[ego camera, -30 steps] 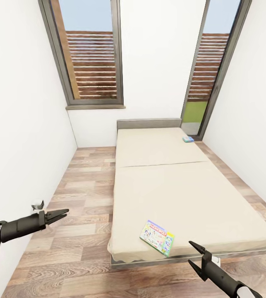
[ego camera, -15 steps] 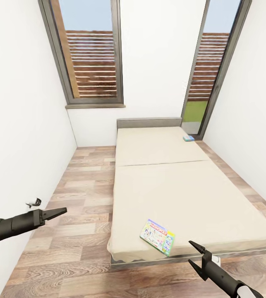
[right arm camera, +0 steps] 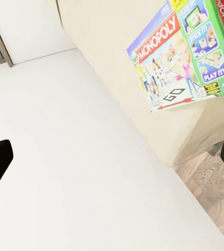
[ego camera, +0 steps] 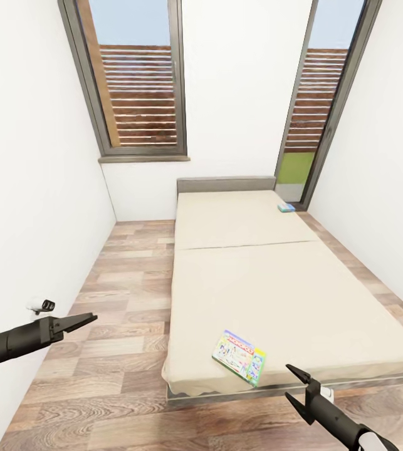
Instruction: Put all the toys in the child's room - the three board games (two on the bed and one on the table), the two jigsaw puzzles on the table, and the tennis ball on the table - inside the toy box on the table in the child's room.
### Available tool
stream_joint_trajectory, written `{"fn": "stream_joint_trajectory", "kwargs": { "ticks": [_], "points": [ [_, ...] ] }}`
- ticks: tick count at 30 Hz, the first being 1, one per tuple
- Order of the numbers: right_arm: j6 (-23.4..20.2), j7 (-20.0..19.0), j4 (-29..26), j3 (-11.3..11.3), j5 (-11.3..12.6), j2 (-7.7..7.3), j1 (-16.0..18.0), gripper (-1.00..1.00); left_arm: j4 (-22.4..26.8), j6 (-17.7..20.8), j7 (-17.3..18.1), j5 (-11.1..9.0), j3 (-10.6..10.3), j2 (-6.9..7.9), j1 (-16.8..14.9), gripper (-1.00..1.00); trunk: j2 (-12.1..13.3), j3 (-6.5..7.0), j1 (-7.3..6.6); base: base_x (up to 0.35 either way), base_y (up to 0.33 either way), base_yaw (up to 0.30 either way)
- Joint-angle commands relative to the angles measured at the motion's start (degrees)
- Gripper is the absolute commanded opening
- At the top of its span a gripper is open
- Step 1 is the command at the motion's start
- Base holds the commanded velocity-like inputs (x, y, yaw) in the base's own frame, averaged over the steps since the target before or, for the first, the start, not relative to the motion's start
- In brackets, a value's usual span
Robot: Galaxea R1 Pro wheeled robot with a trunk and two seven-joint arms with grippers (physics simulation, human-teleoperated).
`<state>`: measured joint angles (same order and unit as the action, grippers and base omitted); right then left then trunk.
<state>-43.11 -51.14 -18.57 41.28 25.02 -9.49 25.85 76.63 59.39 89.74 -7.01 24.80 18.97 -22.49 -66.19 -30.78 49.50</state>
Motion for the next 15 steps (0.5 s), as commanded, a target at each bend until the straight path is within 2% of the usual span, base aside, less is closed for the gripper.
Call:
{"fn": "stream_joint_trajectory", "kwargs": {
  "ticks": [1, 7, 15],
  "points": [
    [-0.3, 0.2, 0.0, 0.2, 0.0, 0.00, 0.1, 1.00, 0.0, 0.6, 0.3, 0.0, 0.0, 0.01, 0.0, 1.00, -0.4, -0.24, 0.23, 0.000, 0.000, 0.000],
    [-0.5, 4.7, 0.0, 0.2, 0.0, 0.00, 0.9, 1.00, 0.1, 0.6, 0.3, 0.0, -0.2, -0.01, 0.1, 1.00, -2.9, -1.32, 1.54, 0.000, 0.000, 0.000],
    [-0.1, 6.2, 0.0, 0.1, -0.1, -0.07, 1.3, 1.00, 0.1, 0.6, 0.3, 0.0, -0.2, 0.01, 0.1, 1.00, -6.1, -2.75, 3.30, 0.000, 0.000, 0.000]
  ]
}}
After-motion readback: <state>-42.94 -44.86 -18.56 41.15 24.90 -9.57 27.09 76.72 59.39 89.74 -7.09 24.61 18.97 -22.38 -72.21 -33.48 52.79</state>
